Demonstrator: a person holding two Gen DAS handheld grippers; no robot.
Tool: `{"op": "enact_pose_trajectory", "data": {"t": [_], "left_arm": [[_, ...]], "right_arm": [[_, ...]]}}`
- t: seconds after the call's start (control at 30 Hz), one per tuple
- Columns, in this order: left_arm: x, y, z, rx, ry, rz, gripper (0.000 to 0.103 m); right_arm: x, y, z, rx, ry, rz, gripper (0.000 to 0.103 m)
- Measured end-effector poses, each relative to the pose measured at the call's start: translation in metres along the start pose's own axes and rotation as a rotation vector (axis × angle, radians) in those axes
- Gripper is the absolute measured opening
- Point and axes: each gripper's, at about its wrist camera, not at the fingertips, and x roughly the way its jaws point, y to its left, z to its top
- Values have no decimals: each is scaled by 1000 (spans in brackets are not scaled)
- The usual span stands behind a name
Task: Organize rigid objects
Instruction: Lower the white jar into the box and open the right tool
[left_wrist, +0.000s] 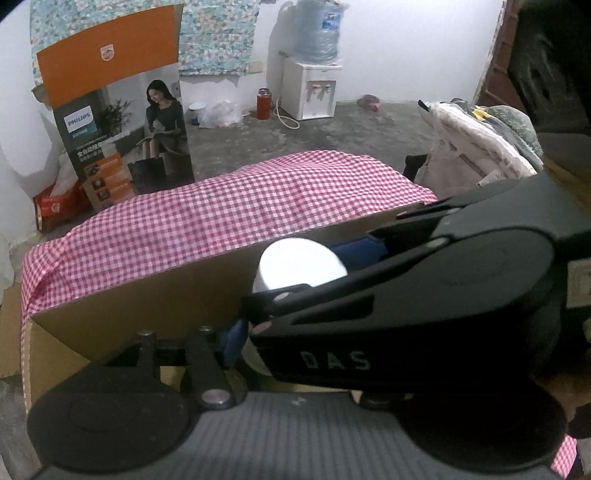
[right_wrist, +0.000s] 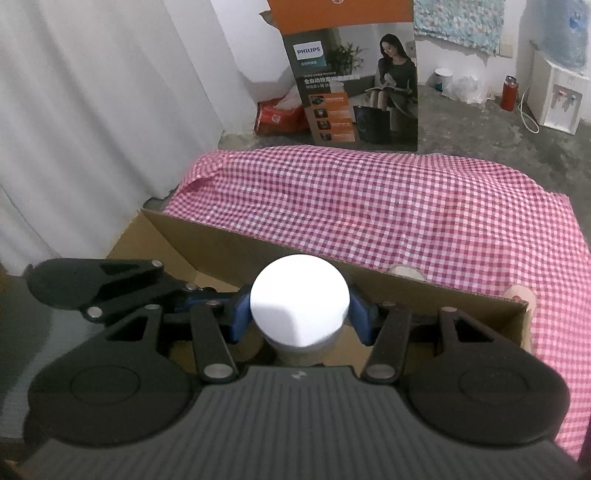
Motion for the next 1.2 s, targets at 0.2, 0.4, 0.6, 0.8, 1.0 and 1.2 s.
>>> {"op": "enact_pose_trajectory", "data": {"t": [0.2,0.4,0.6,0.8,1.0,1.2], "left_arm": [[-1,-3,0,-14,1,-26,59],[-1,-3,1,-46,11,-70,59],[-5,-1,1,-54,2,-71,68],[-19,4,-1,-59,-24,-68,74],[-47,6,-9,-55,-57,-68,84],[-92,0,-31,-10,-111,-61,86]], "right_arm": [[-3,9,3,-58,11,-53,51],[-6,10,6,-77,27,-78,51],[-10,9,4,-71,24,-58,61],[-28,11,3,-58,-19,-37,75],[-73,10,-11,-8,-91,-1,81],[-151,15,-50,52,-257,25,87]]}}
